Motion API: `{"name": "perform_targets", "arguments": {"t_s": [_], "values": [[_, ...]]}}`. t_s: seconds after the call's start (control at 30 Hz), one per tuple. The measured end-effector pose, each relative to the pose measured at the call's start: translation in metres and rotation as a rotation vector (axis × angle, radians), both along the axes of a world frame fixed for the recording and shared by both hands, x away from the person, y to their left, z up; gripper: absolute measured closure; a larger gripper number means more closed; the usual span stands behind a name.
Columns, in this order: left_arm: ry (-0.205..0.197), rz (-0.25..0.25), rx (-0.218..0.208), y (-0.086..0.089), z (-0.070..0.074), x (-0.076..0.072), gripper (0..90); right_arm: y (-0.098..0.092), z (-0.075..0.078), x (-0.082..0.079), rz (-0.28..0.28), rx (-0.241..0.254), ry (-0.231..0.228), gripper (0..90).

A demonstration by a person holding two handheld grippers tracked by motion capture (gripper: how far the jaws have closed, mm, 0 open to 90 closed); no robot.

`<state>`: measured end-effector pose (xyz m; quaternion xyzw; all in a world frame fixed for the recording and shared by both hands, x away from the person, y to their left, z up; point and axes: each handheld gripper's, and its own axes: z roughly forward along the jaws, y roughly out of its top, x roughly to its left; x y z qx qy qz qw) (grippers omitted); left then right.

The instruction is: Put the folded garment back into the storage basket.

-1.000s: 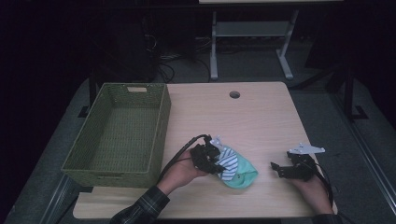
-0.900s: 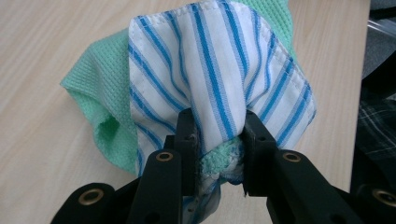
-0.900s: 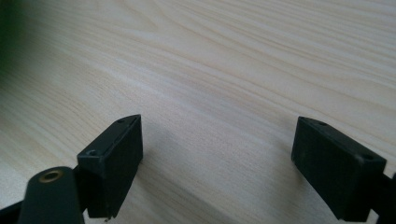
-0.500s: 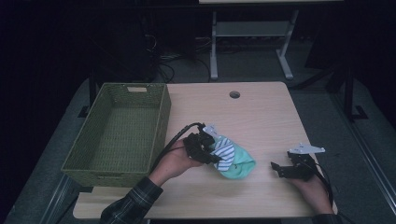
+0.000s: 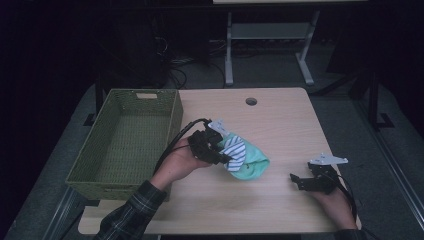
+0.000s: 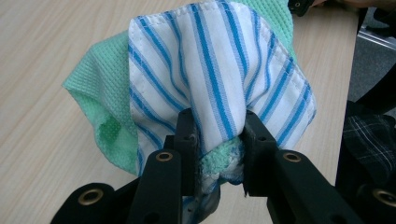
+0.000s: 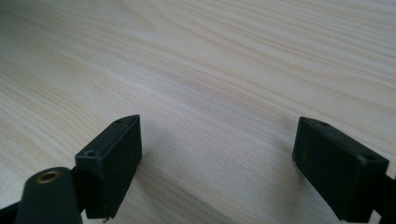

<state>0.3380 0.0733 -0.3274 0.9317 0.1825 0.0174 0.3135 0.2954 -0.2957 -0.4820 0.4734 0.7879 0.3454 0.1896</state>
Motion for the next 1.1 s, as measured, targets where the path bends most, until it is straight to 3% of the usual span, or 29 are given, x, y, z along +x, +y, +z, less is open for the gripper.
{"name": "perform_targets", "arguments": {"t_s": [0.43, 0.67, 1.1], "values": [[-0.042, 0.043, 0.009, 0.022, 0.019, 0.006, 71.3, 0.000, 0.000, 0.000, 0.000, 0.000, 0.000, 15.2], [-0.062, 0.103, 0.008, 0.047, 0.033, 0.011, 71.3, 0.000, 0.000, 0.000, -0.002, 0.002, 0.000, 15.2], [-0.076, 0.192, 0.000, 0.087, 0.043, 0.018, 71.3, 0.000, 0.000, 0.000, -0.002, 0.002, 0.000, 15.2]]}}
